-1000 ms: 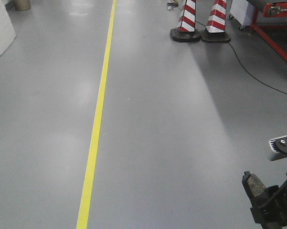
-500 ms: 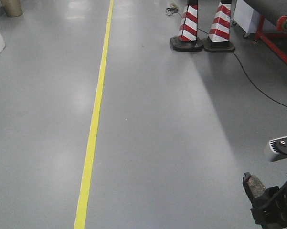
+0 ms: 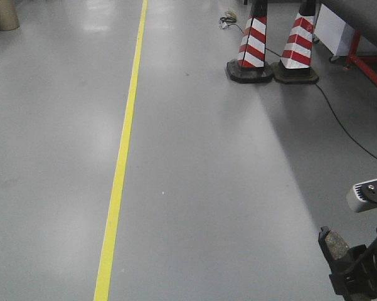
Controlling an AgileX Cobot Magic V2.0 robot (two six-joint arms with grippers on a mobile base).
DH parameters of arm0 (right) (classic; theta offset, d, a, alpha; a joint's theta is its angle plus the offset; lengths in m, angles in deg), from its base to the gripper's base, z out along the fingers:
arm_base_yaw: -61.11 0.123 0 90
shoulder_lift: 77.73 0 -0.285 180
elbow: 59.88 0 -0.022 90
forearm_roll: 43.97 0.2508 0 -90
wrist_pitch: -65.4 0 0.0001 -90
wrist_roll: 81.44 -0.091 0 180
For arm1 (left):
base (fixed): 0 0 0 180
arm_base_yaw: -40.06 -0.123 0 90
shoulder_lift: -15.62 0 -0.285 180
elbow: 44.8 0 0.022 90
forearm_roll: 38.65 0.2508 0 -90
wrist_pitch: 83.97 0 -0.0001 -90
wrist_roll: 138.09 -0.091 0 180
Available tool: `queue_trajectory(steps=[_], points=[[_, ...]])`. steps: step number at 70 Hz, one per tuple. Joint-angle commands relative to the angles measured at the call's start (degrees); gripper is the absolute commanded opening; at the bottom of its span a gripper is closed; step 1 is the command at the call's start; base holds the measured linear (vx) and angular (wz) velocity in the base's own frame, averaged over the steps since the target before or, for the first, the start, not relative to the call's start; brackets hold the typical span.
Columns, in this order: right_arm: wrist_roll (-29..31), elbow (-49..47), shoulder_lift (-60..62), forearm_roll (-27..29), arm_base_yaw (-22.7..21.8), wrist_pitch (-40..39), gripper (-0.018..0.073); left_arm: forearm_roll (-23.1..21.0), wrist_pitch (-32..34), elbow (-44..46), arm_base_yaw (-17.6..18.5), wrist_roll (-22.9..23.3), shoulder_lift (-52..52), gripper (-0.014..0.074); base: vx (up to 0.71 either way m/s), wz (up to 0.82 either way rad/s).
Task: Move and align brake pads A on conveyor
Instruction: 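Drive along the yellow floor line holding both pads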
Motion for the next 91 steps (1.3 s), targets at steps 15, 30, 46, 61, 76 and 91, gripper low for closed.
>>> queue_trajectory(steps=[15,30,46,61,76,91], points=[[0.4,-1.6,0.9,0.7,0.0,-1.9,0.0000,-0.1,4.2,1.6,0.1,0.0,0.0,0.0120,0.63,-0.04],[0.4,-1.6,0.9,0.7,0.0,-1.9,0.0000,-0.1,4.3,1.6,0.1,0.0,0.0,0.0120,0.64,0.02],[0.4,-1.6,0.9,0.7,0.0,-1.9,0.0000,-0.1,4.3,1.6,0.1,0.0,0.0,0.0120,0.64,0.06],[0.4,-1.6,0.9,0.7,0.0,-1.9,0.0000,-0.1,4.2,1.6,0.1,0.0,0.0,0.0120,0.64,0.06],[0.4,-1.6,0.9,0.7,0.0,-1.9,0.0000,-0.1,4.2,1.6,0.1,0.0,0.0,0.0120,0.66,0.02],[0.4,-1.6,0.9,0.7,0.0,-1.9,0.0000,-0.1,4.2,1.6,0.1,0.0,0.0,0.0120,0.66,-0.02]])
